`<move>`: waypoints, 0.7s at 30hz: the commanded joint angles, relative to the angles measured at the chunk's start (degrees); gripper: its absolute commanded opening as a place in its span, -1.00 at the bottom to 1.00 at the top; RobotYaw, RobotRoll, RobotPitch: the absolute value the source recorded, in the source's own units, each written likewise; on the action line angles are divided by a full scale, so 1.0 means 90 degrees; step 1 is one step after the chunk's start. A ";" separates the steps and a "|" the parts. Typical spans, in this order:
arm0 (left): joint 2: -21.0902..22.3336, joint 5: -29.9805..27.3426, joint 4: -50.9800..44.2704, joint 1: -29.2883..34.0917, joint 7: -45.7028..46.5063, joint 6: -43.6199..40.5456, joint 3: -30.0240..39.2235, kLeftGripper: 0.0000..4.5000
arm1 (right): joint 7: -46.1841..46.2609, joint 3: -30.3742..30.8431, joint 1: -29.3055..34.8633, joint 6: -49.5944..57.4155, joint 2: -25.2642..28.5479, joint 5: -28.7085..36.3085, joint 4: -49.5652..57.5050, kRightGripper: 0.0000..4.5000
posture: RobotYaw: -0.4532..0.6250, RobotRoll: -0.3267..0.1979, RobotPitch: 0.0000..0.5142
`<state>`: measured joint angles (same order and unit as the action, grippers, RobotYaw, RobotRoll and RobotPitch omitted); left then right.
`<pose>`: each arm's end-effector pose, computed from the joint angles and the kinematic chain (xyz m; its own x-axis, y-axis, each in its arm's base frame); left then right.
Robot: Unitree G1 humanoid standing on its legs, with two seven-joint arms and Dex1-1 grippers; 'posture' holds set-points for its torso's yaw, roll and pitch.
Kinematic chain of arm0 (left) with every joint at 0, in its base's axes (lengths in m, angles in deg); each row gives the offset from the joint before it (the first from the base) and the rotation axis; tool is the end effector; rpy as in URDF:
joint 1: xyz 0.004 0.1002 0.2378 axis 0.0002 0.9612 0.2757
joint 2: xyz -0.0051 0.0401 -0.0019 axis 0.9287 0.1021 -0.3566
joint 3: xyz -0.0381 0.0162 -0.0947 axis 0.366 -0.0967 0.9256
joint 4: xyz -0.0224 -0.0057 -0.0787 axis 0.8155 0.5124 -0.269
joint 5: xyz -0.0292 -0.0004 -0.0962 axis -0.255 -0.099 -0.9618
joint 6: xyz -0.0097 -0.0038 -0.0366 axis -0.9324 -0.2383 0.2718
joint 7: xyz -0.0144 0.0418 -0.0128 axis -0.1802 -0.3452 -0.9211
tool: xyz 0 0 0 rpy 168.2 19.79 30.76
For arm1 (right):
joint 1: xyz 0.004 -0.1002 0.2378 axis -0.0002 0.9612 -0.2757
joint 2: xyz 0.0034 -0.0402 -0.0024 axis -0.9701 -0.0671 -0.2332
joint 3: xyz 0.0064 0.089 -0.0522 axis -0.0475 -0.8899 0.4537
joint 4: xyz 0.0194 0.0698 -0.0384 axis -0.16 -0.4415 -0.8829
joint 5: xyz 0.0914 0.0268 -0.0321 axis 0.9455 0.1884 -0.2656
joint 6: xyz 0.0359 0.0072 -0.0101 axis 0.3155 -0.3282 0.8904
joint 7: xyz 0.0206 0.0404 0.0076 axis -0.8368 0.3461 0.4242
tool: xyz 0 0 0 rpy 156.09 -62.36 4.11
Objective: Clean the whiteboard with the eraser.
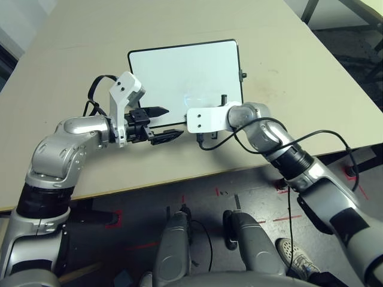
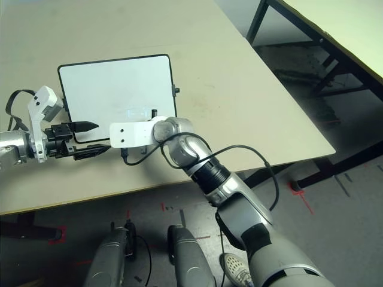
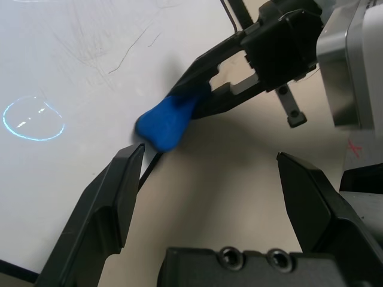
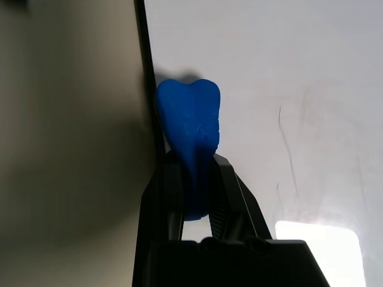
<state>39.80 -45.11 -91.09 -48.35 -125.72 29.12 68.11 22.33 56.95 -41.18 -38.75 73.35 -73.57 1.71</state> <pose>0.2496 0.2449 0.2124 0.5890 -0.7340 -0.3380 0.8028 0.5795 0.1406 0.3106 -0.0355 0.1948 0.5776 0.6616 -0.4781 -0.6402 0.0038 -0.7682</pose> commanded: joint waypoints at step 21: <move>0.0614 0.0378 0.0745 0.0028 -0.0072 0.0296 -0.0041 1.00 | -0.0084 -0.0146 0.0547 -0.0422 0.1235 -0.0211 -0.0167 -0.76 | -0.23 0.25 -0.25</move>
<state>44.41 -43.24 -85.99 -47.95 -125.80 30.70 68.04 21.98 54.92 -37.47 -44.11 85.13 -74.35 2.06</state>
